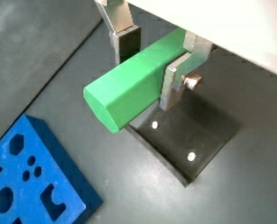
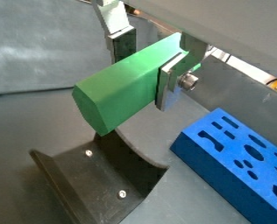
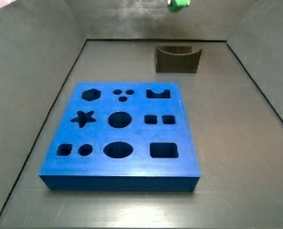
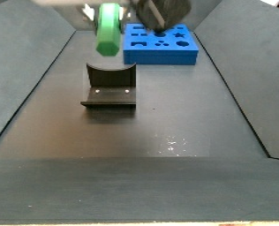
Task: Pick up the hexagon object. Move up. Place the hexagon object on the fixture. Regrasp the hexagon object. Move to above the board. Insert the hexagon object.
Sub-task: Place the hexagon object on the fixture.
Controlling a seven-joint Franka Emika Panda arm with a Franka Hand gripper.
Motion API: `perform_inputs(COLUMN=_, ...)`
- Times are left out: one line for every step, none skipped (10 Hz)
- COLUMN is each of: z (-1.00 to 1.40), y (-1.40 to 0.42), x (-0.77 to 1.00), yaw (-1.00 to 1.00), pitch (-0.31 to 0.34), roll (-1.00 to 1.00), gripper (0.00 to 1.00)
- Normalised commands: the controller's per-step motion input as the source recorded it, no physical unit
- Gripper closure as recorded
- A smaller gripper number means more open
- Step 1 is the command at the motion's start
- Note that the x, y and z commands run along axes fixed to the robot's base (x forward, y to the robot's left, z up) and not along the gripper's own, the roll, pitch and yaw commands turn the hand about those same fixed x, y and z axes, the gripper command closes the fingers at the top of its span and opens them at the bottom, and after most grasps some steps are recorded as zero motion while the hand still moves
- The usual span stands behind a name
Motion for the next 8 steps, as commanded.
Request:
perform_inputs(z=-1.0, y=0.09, x=0.13, yaw=-0.16, pitch=0.058, roll=-1.0, gripper=1.0)
perform_inputs(z=-1.0, y=0.09, x=0.15, yaw=-0.16, pitch=0.076, roll=-1.0, gripper=1.0)
perform_inputs(z=-1.0, y=0.1, x=0.16, yaw=-0.17, pitch=0.081, roll=-1.0, gripper=1.0)
perform_inputs(z=-1.0, y=0.11, x=0.17, yaw=-0.17, pitch=0.058, roll=-0.81, gripper=1.0)
perform_inputs(z=-1.0, y=0.12, x=0.18, yaw=-0.16, pitch=0.035, roll=-0.63, gripper=1.0)
perform_inputs(z=-1.0, y=0.13, x=0.19, yaw=-0.14, pitch=0.016, roll=-0.41, gripper=1.0)
perform_inputs(z=-0.81, y=0.1, x=0.16, yaw=-0.12, pitch=0.007, roll=-0.28, gripper=1.0)
perform_inputs(z=-0.53, y=0.07, x=0.11, yaw=-0.1, pitch=-0.008, roll=-0.2, gripper=1.0)
